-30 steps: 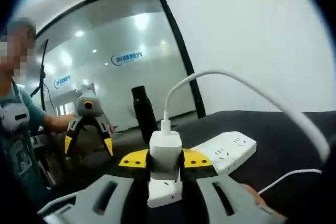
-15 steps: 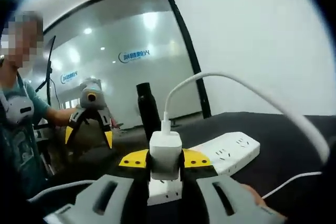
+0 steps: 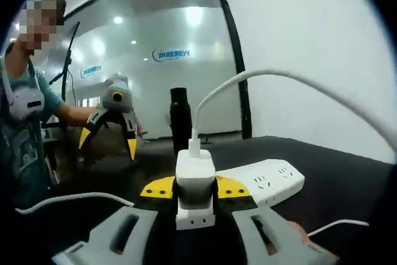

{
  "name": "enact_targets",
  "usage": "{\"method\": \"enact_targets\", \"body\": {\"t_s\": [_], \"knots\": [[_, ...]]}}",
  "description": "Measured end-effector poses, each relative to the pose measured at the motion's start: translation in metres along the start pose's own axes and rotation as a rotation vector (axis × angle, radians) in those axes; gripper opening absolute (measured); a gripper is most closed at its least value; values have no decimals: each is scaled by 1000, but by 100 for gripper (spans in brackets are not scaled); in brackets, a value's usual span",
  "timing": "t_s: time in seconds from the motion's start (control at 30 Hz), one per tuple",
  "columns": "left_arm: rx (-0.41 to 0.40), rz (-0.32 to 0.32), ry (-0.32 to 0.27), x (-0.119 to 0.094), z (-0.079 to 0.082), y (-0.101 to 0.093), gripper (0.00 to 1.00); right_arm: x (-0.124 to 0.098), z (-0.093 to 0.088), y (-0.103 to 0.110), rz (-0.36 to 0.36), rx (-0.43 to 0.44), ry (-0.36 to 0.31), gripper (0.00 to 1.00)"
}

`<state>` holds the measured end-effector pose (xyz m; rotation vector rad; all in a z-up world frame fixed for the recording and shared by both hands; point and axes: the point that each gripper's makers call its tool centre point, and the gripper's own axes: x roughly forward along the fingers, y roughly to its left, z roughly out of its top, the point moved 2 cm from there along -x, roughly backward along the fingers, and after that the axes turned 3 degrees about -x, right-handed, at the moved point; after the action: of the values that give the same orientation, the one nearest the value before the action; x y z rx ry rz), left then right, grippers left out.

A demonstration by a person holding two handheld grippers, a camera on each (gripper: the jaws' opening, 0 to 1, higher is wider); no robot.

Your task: Connect the charging cable to the phone, plug the charger into the socket, and turn on the power strip switch to charge the phone.

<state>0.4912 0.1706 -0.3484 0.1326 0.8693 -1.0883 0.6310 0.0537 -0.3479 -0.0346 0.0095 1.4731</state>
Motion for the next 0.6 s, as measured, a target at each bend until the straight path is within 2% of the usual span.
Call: {"method": "enact_targets", "body": {"t_s": [0.17,0.37,0.47,0.53,0.6], "knots": [[-9,5,-5,0,0,3,65,0,0,-2,12,14,18,20],[-11,4,-2,4,2,2,65,-1,-4,-5,-19,60,49,22],[-8,2,-2,5,4,1,65,-2,2,-4,-13,112,5,26],[-3,3,0,5,4,0,65,-4,5,-5,-10,109,-5,32],[-3,4,0,5,5,0,65,-5,7,-6,-17,106,-9,31]]}}
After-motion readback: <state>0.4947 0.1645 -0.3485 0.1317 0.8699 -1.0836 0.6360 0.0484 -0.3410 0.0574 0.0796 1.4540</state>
